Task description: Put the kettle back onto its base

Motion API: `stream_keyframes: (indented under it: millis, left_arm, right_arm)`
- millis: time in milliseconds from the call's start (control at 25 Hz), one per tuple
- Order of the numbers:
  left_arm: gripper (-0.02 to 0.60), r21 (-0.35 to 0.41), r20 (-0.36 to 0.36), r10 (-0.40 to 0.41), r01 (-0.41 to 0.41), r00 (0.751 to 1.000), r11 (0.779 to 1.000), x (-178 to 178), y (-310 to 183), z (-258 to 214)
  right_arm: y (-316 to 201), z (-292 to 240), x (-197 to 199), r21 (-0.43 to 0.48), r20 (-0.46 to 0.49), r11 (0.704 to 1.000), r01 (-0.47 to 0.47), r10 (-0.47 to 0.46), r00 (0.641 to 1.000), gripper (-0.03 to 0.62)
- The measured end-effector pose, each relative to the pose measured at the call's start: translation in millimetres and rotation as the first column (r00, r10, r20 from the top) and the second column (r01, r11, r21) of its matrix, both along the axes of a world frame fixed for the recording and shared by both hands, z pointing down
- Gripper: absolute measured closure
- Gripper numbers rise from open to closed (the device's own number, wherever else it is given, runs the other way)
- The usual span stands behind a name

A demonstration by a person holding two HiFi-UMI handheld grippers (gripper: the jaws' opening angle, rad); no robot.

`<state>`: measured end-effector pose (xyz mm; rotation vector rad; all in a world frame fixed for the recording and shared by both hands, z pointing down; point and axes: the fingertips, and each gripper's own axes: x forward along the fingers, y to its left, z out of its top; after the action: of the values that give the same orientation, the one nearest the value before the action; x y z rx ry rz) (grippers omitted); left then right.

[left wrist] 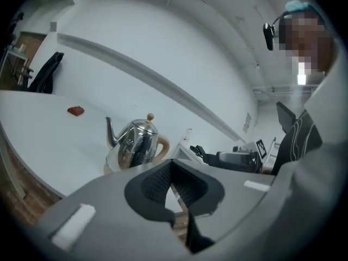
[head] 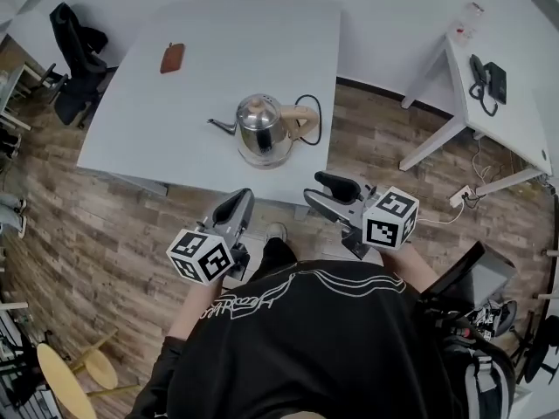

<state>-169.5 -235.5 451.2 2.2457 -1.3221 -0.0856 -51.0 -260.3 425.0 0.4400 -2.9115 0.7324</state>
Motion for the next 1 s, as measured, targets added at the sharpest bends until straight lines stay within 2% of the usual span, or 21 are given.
stream_keyframes:
  millis: [120,160,200,240,360,520,760,920,1000]
  left_arm:
    - [0.575,0.021,0.031,0.032,-0.033,0.999,0.999,27.0,21.7,-19.4]
    - [0.575,0.025,0.028,0.043,-0.043,0.999,0.999,35.4,28.2,-25.6]
    - [0.577,0.028,0.025,0.054,-0.055,0.998,0.998,43.6,34.3,-31.5]
    - [0.575,0.034,0.026,0.068,-0.069,0.997,0.997,51.5,40.1,-37.2]
    - [0.575,0.059,0.042,0.104,-0.106,0.994,0.993,68.5,53.4,-51.6]
    - [0.577,0.060,0.057,0.096,-0.100,0.994,0.993,74.7,67.0,-56.5]
    - [0.577,0.044,0.047,0.094,-0.096,0.994,0.994,82.1,75.6,-53.6]
    - [0.575,0.055,0.102,0.122,-0.128,0.987,0.990,87.4,81.3,-52.3]
    - [0.575,0.053,0.104,0.127,-0.133,0.986,0.990,88.8,84.6,-50.9]
  right_arm:
    - [27.1,-24.1,9.1,-0.010,0.062,0.999,0.036,-0.036,0.997,0.389]
    - [33.9,-29.6,13.2,0.000,0.065,0.999,0.035,-0.035,0.997,0.426]
    - [40.4,-34.6,17.7,0.013,0.066,0.999,0.031,-0.032,0.997,0.561]
    - [47.4,-38.8,21.5,0.026,0.067,0.999,0.032,-0.034,0.997,0.588]
    - [64.8,-39.5,26.1,0.058,0.030,0.997,0.052,-0.054,0.998,0.589]
    - [78.2,-30.2,24.9,0.079,-0.044,0.995,0.062,-0.058,0.997,0.589]
    - [81.3,-23.5,29.9,0.058,-0.052,0.997,0.056,-0.053,0.997,0.589]
    - [83.1,-15.2,28.4,0.062,-0.077,0.997,0.043,-0.038,0.996,0.589]
    - [87.4,-12.1,26.7,0.054,-0.078,0.997,0.049,-0.045,0.996,0.589]
